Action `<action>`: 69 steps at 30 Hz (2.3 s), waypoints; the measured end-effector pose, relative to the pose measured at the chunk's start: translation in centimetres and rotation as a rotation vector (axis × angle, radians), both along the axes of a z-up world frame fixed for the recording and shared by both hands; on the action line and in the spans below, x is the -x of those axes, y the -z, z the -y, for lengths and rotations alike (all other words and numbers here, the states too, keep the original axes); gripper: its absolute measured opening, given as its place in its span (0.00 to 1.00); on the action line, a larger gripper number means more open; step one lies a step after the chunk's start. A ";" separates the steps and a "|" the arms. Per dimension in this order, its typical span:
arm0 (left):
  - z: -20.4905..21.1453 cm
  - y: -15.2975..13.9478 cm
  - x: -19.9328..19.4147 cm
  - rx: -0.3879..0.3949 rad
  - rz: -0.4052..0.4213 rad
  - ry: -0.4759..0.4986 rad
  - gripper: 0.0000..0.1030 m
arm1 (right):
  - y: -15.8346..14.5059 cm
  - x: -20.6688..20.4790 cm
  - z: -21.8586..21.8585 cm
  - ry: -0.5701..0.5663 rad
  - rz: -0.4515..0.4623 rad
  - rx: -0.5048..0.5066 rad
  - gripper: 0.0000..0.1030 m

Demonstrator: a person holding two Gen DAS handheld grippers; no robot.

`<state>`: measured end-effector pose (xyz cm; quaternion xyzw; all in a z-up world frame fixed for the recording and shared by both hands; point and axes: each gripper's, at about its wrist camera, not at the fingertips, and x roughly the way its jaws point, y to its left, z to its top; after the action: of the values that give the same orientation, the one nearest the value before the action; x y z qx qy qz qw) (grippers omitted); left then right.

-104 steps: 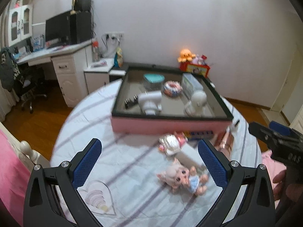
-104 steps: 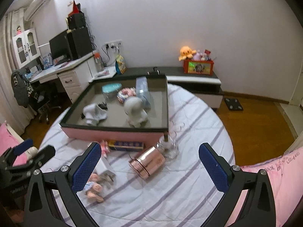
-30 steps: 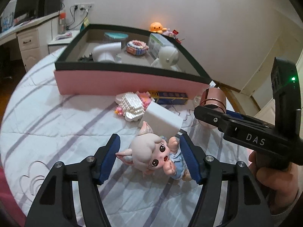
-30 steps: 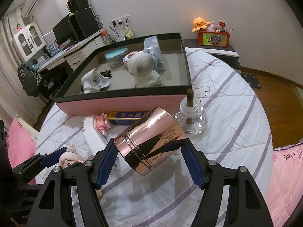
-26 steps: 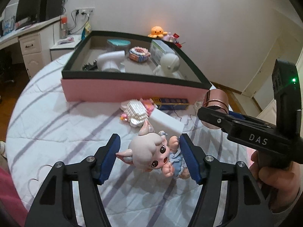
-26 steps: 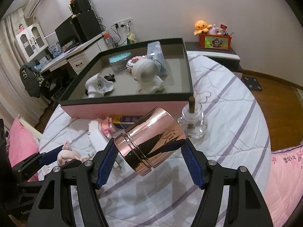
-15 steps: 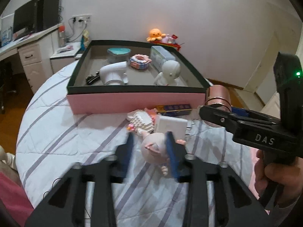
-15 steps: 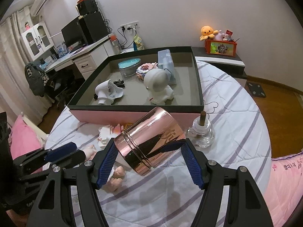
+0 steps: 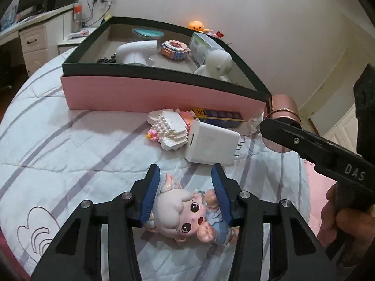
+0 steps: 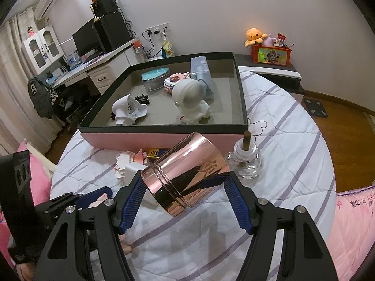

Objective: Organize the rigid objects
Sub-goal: 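Lift the doll and copper can into the box and open both tools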

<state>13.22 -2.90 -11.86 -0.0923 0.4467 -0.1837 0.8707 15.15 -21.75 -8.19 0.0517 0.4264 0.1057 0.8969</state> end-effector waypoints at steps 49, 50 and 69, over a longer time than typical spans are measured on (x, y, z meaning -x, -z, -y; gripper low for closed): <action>-3.9 -10.6 -8.8 -0.094 0.269 -0.106 0.78 | -7.3 -7.6 0.0 -0.038 0.164 0.027 0.67; -4.0 -10.6 -9.8 -0.091 0.270 -0.113 0.78 | -7.3 -8.3 -0.1 -0.040 0.161 0.027 0.67; -3.6 -7.0 -18.3 -0.108 0.152 -0.153 0.95 | -1.6 -15.7 -4.0 -0.182 0.006 0.106 0.81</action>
<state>31.53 0.72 -4.89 -0.0648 0.3802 -0.0986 0.9173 30.84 -17.73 -6.58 -0.0349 0.4318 0.1644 0.8862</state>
